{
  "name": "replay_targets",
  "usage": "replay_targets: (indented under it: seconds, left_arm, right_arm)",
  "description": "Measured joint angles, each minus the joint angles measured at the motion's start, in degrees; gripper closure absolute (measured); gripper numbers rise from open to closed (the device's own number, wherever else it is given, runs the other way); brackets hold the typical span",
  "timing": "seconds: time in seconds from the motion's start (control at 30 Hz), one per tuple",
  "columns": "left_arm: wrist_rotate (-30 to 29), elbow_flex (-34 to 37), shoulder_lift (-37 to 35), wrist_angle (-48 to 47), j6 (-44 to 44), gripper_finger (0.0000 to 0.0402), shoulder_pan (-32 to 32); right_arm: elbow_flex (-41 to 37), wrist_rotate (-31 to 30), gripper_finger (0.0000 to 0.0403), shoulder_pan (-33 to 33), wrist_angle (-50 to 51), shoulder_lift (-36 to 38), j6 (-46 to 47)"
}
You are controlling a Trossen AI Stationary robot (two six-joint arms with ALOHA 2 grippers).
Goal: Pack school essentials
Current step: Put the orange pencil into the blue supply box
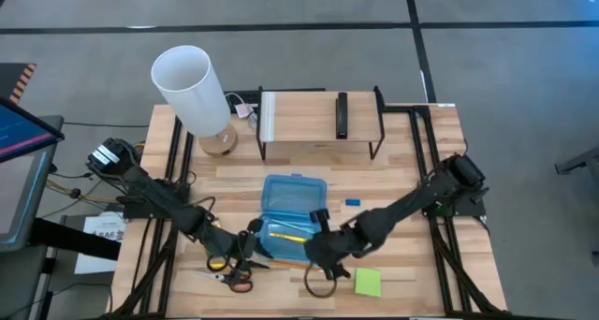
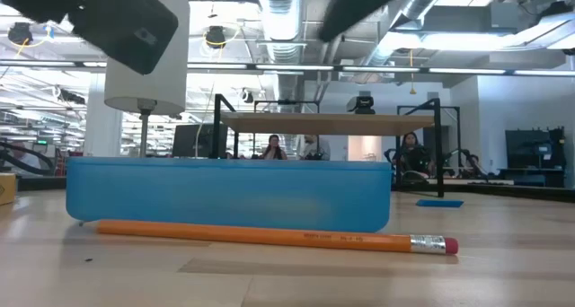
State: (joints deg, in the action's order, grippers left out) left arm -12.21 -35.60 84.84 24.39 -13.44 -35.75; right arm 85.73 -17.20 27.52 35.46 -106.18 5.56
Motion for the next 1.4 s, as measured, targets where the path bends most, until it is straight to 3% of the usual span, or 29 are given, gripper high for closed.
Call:
replay_targets:
  seconds: [0.17,0.3,0.57,0.83,1.4]
  left_arm:
    - [0.73,-5.73,8.56,-0.19,-0.09,0.0292,-0.85]
    - [0.97,-11.65,14.05,-6.46,-1.81,0.0285,-0.8]
    - [-2.49,-20.56,19.47,-20.2,-6.0,0.0265,-0.39]
    - [-0.52,-21.41,23.98,-21.55,-10.54,0.0259,1.32]
    - [-1.66,-21.43,24.02,-22.94,-12.06,0.026,3.7]
  right_arm:
    - [0.0,-3.33,0.0403,2.59,3.66,0.34,3.98]
    - [-0.76,-5.45,0.0403,3.82,4.31,0.77,6.06]
    - [-18.4,-7.09,0.0403,5.56,-11.0,11.98,11.83]
    - [-32.6,-7.45,0.0394,6.58,-26.28,21.24,15.28]
    - [-33.46,-7.99,0.0394,6.46,-27.4,19.66,16.05]
